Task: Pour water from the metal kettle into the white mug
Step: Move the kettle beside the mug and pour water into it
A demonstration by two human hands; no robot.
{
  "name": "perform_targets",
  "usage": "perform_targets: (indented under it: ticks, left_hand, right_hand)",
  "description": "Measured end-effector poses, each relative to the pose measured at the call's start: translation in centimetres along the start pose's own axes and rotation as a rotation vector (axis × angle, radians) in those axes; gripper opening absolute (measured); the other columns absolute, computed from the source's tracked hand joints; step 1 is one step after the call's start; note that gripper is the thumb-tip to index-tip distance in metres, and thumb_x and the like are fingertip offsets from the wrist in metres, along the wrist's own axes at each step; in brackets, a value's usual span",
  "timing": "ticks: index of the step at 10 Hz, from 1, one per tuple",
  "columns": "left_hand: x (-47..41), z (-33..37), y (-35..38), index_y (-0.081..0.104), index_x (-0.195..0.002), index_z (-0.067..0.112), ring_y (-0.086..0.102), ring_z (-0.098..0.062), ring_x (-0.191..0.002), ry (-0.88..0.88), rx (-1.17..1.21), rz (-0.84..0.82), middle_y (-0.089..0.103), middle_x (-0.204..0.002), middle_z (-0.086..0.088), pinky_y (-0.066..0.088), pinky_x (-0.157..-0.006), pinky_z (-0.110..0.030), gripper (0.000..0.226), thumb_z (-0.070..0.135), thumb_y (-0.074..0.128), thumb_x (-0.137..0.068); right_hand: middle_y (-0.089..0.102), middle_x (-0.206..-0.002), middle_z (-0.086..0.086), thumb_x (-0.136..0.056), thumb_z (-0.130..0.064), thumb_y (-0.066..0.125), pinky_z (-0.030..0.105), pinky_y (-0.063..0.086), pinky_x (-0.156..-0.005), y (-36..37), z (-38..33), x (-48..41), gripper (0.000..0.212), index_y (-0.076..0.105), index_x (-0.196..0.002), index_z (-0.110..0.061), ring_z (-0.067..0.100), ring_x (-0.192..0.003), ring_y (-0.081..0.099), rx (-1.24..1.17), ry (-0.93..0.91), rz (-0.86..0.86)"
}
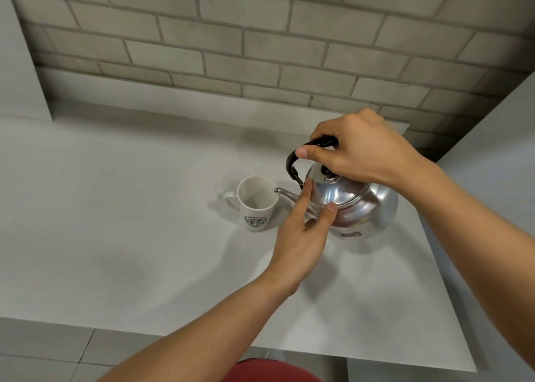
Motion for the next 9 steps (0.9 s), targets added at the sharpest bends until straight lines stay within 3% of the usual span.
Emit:
perform_targets:
  ticks: [1,2,3,4,7,9]
  left_hand:
    - [0.0,0.1,-0.3,0.032,-0.153,0.062,0.043,0.041,-0.101,-0.028,0.009,0.002,0.042,-0.101,0.069,0.039,-0.098,-0.009,0.065,0.055,0.064,-0.097]
    - [0.2,0.6,-0.5,0.034,-0.151,0.063,0.05,0.01,-0.133,-0.03,0.048,-0.003,0.05,-0.133,0.048,0.042,-0.118,-0.036,0.066,0.058,0.065,-0.093]
    - [0.5,1.0,-0.6,0.035,-0.151,0.063,0.048,-0.004,-0.144,-0.021,0.085,-0.018,0.051,-0.156,0.025,0.041,-0.12,-0.044,0.07,0.061,0.064,-0.088]
    - [0.5,1.2,-0.5,0.035,-0.151,0.062,0.048,-0.007,-0.145,-0.02,0.111,-0.032,0.052,-0.157,0.019,0.04,-0.121,-0.045,0.074,0.064,0.065,-0.083]
    - [0.6,1.7,-0.1,0.035,-0.149,0.065,0.05,-0.012,-0.144,-0.04,0.142,-0.048,0.056,-0.155,0.006,0.04,-0.12,-0.046,0.076,0.068,0.064,-0.078]
    - [0.6,2.0,0.0,0.037,-0.147,0.067,0.053,-0.018,-0.143,-0.053,0.156,-0.036,0.053,-0.153,-0.011,0.042,-0.119,-0.045,0.075,0.068,0.065,-0.077]
  right_hand:
    - [0.064,-0.062,-0.005,-0.094,-0.062,0.06,0.039,0.053,-0.065,0.2,-0.4,-0.4,0.046,0.081,-0.102,-0.021,0.021,-0.064,0.058,0.016,-0.013,-0.023]
    - [0.058,-0.059,-0.009,-0.094,-0.062,0.06,0.038,0.051,-0.064,0.4,-0.9,-0.7,0.045,0.081,-0.102,-0.023,0.024,-0.066,0.057,0.031,-0.016,-0.044]
    - [0.052,-0.057,-0.013,-0.094,-0.062,0.06,0.039,0.052,-0.065,0.3,-1.3,-1.1,0.044,0.081,-0.1,-0.024,0.024,-0.065,0.056,0.044,-0.019,-0.059]
    - [0.053,-0.056,-0.01,-0.093,-0.063,0.062,0.04,0.052,-0.066,0.2,-1.5,-1.5,0.044,0.081,-0.098,-0.023,0.026,-0.066,0.056,0.057,-0.021,-0.074]
    - [0.053,-0.057,-0.009,-0.092,-0.063,0.063,0.031,0.032,-0.057,-0.2,-1.7,-2.2,0.044,0.082,-0.096,-0.023,0.025,-0.065,0.052,0.09,-0.047,-0.085]
    - [0.063,-0.066,-0.003,-0.091,-0.066,0.062,0.032,0.038,-0.06,-0.6,-2.1,-2.5,0.045,0.081,-0.096,-0.025,0.027,-0.07,0.056,0.118,-0.059,-0.096]
Point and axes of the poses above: each hand's wrist, its own x-axis away from the middle knuckle, its own y-axis out of the palm, z = x × y, the point moved 4 cm from there along -x, towards the middle knuckle
